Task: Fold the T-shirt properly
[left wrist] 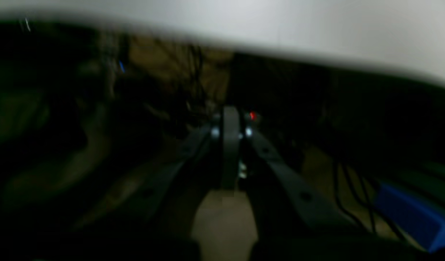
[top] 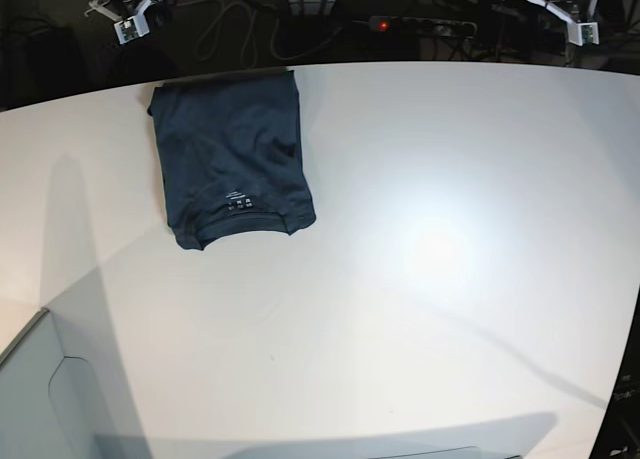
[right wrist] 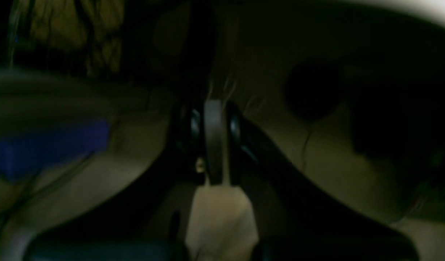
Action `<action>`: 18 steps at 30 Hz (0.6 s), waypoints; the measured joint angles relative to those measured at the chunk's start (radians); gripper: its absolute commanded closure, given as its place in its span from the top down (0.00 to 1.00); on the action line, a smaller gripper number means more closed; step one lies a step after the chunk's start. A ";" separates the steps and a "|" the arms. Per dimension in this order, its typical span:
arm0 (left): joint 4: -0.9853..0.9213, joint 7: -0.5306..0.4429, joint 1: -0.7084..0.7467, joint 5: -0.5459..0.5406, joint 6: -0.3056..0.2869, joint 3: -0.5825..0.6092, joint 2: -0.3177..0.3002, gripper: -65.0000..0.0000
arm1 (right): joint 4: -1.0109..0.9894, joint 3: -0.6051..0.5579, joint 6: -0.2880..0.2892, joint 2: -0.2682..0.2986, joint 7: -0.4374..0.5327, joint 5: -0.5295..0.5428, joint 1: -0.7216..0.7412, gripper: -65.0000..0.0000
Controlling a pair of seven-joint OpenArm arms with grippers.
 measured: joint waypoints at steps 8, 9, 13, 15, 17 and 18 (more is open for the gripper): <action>-0.407 -0.071 -0.100 0.015 0.003 0.102 -0.027 0.00 | -0.457 -0.030 -0.002 0.072 0.019 0.016 0.209 0.00; -0.462 -0.100 -0.118 0.034 0.003 0.141 -0.044 0.00 | -0.514 -0.030 0.002 0.079 0.038 0.008 0.233 0.00; -0.710 -0.302 -0.213 0.168 0.003 0.271 -0.088 0.00 | -0.725 -0.031 -0.002 0.108 0.238 0.018 0.314 0.00; -0.845 -0.383 -0.266 0.238 0.005 0.310 -0.086 0.00 | -0.835 -0.032 0.000 0.121 0.303 0.008 0.348 0.00; -0.971 -0.456 -0.318 0.291 0.008 0.330 -0.083 0.00 | -0.945 -0.053 0.000 0.140 0.358 0.012 0.377 0.00; -1.043 -0.492 -0.346 0.317 0.003 0.341 -0.085 0.00 | -1.008 -0.085 -0.002 0.156 0.378 0.014 0.393 0.00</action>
